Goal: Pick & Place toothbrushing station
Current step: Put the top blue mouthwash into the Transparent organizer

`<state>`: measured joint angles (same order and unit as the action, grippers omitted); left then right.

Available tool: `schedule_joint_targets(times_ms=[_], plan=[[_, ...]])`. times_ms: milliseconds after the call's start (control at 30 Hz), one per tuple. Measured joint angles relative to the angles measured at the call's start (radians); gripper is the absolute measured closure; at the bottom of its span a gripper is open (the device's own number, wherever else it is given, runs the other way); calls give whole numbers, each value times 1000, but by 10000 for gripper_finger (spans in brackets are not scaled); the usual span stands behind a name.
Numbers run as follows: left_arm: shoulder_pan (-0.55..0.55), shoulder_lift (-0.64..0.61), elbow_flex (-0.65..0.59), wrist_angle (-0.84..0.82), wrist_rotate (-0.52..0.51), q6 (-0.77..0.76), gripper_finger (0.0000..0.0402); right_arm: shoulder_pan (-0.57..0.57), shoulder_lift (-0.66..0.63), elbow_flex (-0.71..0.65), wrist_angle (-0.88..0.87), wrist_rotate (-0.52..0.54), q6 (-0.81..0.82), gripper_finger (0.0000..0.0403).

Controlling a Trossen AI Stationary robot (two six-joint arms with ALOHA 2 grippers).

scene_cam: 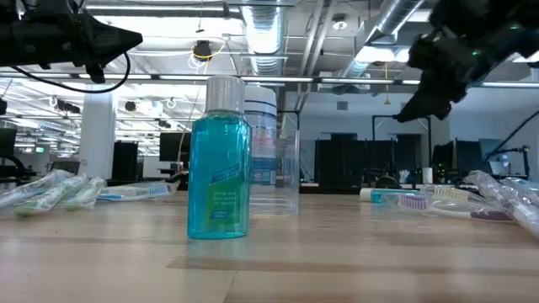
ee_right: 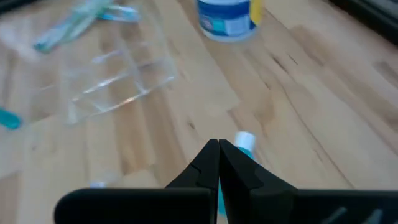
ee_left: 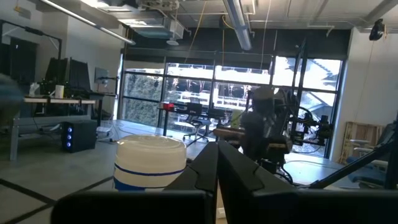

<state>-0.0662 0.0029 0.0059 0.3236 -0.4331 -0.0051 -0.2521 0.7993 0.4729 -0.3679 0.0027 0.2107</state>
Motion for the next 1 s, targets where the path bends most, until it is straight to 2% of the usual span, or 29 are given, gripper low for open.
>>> schedule_joint_targets(times_ms=[167, 300, 533, 1000], plan=[[0, 17, 0, 4, 0, 0, 400, -69, 165, 70, -39, -12, -38, 393], [0, 43, 0, 7, 0, 0, 400, -113, 276, 130, -53, -58, -62, 363], [0, 88, 0, 29, -5, 0, 400, -142, 428, 223, -93, -59, -103, 315], [0, 117, 0, 52, -7, 0, 400, -134, 622, 299, -90, -59, -90, 307]])
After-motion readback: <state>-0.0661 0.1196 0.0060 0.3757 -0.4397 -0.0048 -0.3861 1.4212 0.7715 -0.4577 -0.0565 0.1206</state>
